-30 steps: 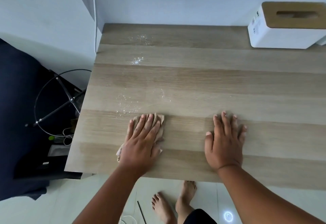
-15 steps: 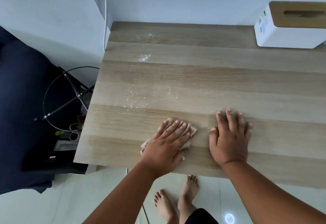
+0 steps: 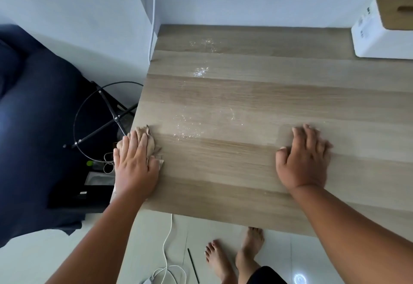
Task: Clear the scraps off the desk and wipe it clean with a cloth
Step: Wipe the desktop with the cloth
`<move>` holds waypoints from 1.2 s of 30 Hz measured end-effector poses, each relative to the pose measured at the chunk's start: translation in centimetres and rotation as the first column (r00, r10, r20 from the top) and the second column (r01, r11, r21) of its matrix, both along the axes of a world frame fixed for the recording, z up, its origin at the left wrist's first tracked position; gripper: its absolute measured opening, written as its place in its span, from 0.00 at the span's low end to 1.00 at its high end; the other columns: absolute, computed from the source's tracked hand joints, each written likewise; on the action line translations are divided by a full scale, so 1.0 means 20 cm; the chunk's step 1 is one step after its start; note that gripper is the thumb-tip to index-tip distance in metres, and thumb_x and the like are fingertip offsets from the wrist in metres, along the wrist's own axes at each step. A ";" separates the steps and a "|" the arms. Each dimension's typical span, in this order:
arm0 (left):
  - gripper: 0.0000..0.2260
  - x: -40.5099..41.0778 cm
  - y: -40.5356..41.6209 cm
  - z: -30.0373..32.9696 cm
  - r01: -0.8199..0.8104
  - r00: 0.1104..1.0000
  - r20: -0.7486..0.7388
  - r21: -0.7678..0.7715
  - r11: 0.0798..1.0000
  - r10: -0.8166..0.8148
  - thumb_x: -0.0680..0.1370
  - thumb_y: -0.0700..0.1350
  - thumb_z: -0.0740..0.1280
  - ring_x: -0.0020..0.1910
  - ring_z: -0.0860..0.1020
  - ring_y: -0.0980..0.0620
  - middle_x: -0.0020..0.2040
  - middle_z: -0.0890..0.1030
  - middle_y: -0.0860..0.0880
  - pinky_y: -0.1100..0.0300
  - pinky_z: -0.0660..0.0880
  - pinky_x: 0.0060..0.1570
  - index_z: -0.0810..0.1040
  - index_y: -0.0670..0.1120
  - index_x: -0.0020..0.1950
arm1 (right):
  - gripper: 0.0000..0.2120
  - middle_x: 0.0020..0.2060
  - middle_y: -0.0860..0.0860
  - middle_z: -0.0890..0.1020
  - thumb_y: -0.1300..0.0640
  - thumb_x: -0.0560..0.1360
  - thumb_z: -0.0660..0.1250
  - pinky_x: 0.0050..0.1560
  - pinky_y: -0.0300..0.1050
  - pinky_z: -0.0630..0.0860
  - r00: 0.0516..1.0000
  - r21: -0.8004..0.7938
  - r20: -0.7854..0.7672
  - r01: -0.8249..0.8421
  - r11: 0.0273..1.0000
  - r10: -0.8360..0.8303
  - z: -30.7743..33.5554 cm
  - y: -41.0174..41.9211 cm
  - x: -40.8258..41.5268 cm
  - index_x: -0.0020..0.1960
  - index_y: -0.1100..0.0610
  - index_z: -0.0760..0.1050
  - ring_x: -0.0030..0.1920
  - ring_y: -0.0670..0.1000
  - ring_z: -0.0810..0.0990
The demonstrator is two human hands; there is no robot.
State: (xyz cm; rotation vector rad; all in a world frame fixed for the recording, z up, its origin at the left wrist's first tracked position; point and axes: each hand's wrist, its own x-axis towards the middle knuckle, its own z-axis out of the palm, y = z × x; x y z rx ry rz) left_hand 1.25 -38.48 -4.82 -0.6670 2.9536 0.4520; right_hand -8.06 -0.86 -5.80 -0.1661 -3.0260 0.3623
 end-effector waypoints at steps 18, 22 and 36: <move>0.31 -0.01 0.21 -0.05 0.481 0.871 -0.097 -0.024 0.876 -0.481 0.78 0.52 0.58 0.84 0.52 0.47 0.84 0.58 0.47 0.39 0.54 0.80 0.63 0.46 0.82 | 0.33 0.78 0.59 0.65 0.49 0.70 0.59 0.78 0.69 0.51 0.999 -0.006 0.048 -0.003 1.000 0.003 -0.02 0.01 -0.02 0.73 0.59 0.70 0.80 0.63 0.58; 0.34 0.02 0.14 -0.04 0.236 0.970 -0.046 -0.022 0.971 -0.237 0.76 0.54 0.56 0.84 0.48 0.48 0.85 0.54 0.47 0.40 0.49 0.81 0.61 0.46 0.83 | 0.32 0.78 0.59 0.66 0.49 0.70 0.60 0.77 0.70 0.52 1.000 0.003 0.026 -0.005 1.000 0.005 -0.03 0.01 -0.02 0.73 0.59 0.70 0.80 0.63 0.59; 0.37 -0.39 0.57 0.00 0.410 0.912 0.038 -0.037 0.911 -0.409 0.76 0.59 0.52 0.84 0.43 0.47 0.85 0.47 0.47 0.41 0.45 0.81 0.55 0.50 0.84 | 0.32 0.79 0.58 0.64 0.49 0.71 0.60 0.78 0.69 0.50 0.999 0.010 0.039 -0.009 1.000 0.009 -0.04 0.02 -0.02 0.74 0.59 0.70 0.81 0.62 0.57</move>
